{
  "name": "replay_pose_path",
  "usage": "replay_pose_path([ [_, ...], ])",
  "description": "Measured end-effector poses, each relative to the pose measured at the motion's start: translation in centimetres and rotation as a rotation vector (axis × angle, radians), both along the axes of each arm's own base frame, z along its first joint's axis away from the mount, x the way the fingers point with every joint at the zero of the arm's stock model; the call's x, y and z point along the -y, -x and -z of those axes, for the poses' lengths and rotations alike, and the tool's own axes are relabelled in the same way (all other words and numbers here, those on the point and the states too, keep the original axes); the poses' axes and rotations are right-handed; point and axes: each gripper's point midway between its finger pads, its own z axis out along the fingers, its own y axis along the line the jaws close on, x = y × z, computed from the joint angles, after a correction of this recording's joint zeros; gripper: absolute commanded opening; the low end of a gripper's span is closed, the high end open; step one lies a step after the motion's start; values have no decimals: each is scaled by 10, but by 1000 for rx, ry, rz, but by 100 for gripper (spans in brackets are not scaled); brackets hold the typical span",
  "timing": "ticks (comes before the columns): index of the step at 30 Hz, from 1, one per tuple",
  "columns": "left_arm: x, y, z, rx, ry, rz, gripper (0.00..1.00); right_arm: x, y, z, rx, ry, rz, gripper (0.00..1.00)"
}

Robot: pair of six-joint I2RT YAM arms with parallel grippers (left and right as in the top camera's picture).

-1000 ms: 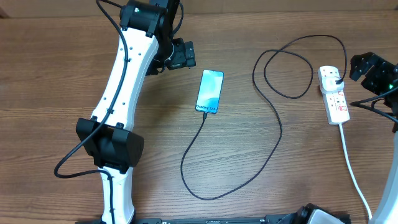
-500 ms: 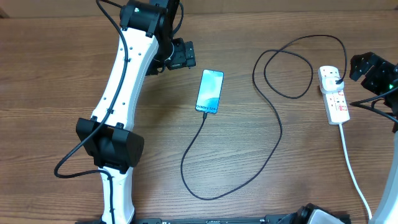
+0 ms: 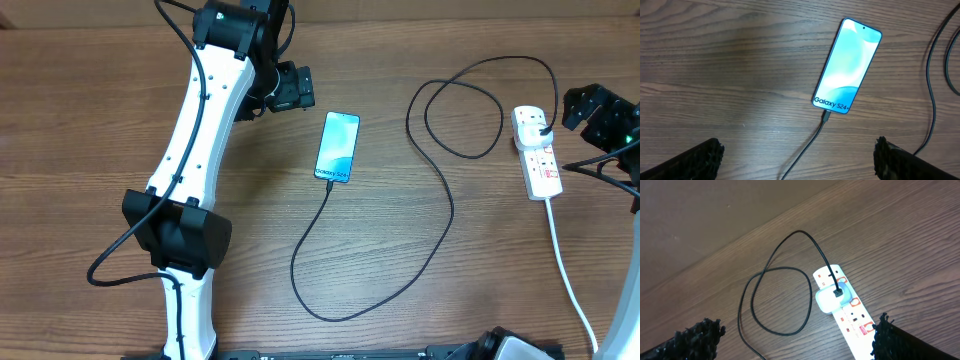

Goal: Plug charger to phone and switch on socket

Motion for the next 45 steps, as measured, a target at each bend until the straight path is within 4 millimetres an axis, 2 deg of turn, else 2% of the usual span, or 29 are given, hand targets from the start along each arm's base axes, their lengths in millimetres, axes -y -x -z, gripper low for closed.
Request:
replay_pose_path([
  [12, -1, -4, -1, 16, -5, -2, 100, 0, 0, 0, 0, 0, -1, 100],
  [16, 2, -21, -5, 92, 2, -7, 100, 0, 0, 0, 0, 0, -1, 100],
  [21, 13, -59, -18, 255, 48, -11, 100, 0, 0, 0, 1, 0, -1, 100],
  [27, 17, -79, -38, 408, 88, -16, 100, 0, 0, 0, 0, 1, 0, 100],
  [31, 10, -70, -64, 504, 94, -28, 100, 0, 0, 0, 0, 0, 0, 100],
  [36, -8, -41, -88, 591, 67, -54, 100, 0, 0, 0, 0, 1, 0, 100],
  [39, -18, -23, -88, 614, 46, -68, 100, 0, 0, 0, 1, 1, -1, 100],
  [45, -39, 7, -68, 680, 11, -104, 100, 0, 0, 0, 0, 1, -1, 100],
])
